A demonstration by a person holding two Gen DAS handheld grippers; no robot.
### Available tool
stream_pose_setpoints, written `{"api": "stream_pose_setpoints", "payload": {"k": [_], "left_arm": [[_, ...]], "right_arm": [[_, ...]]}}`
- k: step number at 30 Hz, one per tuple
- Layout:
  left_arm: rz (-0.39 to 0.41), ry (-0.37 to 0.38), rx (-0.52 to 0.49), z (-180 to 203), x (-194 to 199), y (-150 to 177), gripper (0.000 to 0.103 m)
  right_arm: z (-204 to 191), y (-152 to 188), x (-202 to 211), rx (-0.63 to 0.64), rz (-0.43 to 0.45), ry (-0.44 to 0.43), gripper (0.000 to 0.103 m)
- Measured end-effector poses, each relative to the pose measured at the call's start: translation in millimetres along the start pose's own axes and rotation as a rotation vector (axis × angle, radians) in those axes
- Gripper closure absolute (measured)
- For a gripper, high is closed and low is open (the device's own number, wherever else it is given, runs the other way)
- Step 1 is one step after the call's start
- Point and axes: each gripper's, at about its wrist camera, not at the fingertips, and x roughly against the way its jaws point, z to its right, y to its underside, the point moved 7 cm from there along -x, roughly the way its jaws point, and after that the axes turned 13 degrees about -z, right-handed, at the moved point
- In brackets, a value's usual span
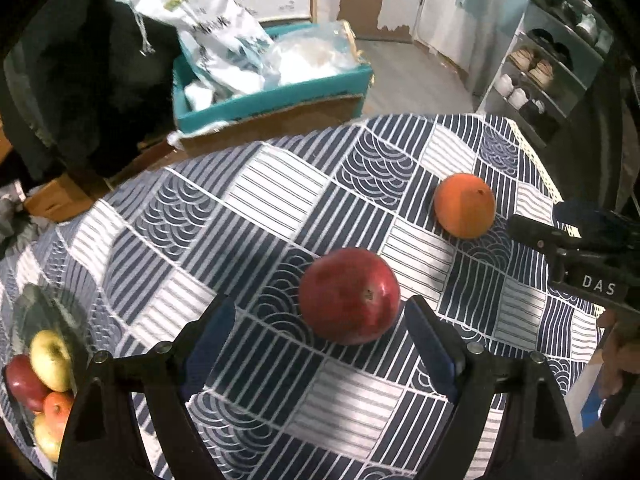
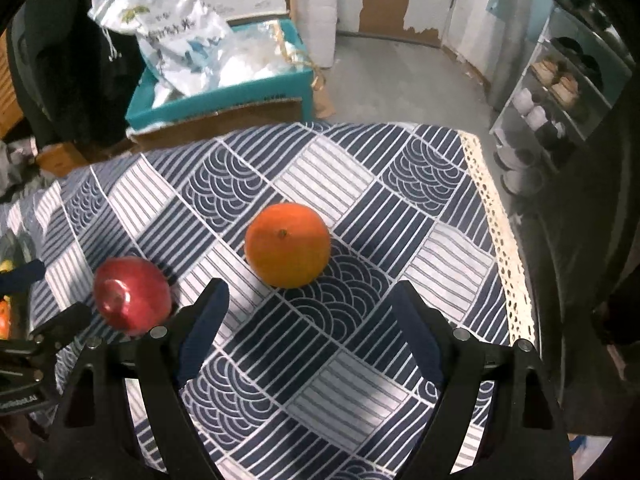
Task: Organize fruits
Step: 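Move the left gripper over the red apple while the right approaches the orange, then close the left gripper on the red apple while the right grasps the orange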
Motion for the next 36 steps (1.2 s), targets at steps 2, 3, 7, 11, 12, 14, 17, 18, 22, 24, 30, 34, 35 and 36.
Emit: {"api": "stream_pose_setpoints", "payload": {"k": [2, 3, 7, 11, 12, 14, 17, 18, 22, 24, 30, 34, 35, 36], "left_arm": [[-0.018, 0.006, 0.005, 3.3, -9.8, -1.5, 0.015], [-0.025, 0.010, 0.006, 4.4, -13.5, -1.6, 0.015], [-0.052, 0.025, 0.020, 8.1, -28.8, -1.8, 0.015], [-0.071, 0.034, 0.026, 11.8, -41.4, -3.9, 0.015], [-0.073, 0.032, 0.025, 12.4, -43.6, -5.0, 0.015], [-0.082, 0.029, 0.025, 14.2, -49.7, -7.5, 0.015], [-0.091, 0.031, 0.024, 15.3, -56.9, -10.2, 0.015], [-0.093, 0.032, 0.024, 15.4, -58.7, -10.8, 0.017], [-0.104, 0.069, 0.017, 16.9, -63.5, -10.4, 0.025], [-0.096, 0.071, 0.011, 16.6, -62.9, -11.0, 0.025], [-0.083, 0.056, 0.002, 10.7, -61.1, -11.9, 0.026], [-0.071, 0.045, 0.017, -1.9, -57.4, -13.3, 0.026], [-0.066, 0.043, 0.021, -5.1, -55.6, -14.0, 0.026], [-0.061, 0.042, 0.025, -7.8, -53.7, -14.9, 0.026]], "right_arm": [[4.2, -0.7, -6.0, -0.009, -0.017, -0.009, 0.019], [5.7, -1.1, -8.6, -0.014, -0.027, -0.016, 0.019], [11.9, -3.6, -17.5, -0.036, -0.041, -0.040, 0.019], [13.0, -4.9, -24.9, -0.036, -0.051, -0.048, 0.019], [12.6, -5.2, -26.6, -0.036, -0.054, -0.048, 0.019], [12.5, -5.4, -30.3, -0.038, -0.061, -0.052, 0.019], [12.5, -6.8, -33.7, -0.043, -0.064, -0.060, 0.019], [12.2, -7.6, -34.7, -0.043, -0.065, -0.063, 0.019], [8.6, -12.1, -38.9, -0.038, -0.065, -0.070, 0.019], [6.5, -14.4, -41.3, -0.035, -0.067, -0.079, 0.019], [-2.1, -24.4, -51.9, -0.023, -0.079, -0.096, 0.019], [-7.1, -29.1, -61.2, -0.019, -0.092, -0.108, 0.019], [-8.4, -30.4, -63.4, -0.016, -0.095, -0.105, 0.019], [-9.7, -31.7, -65.6, -0.012, -0.097, -0.102, 0.019]]}}
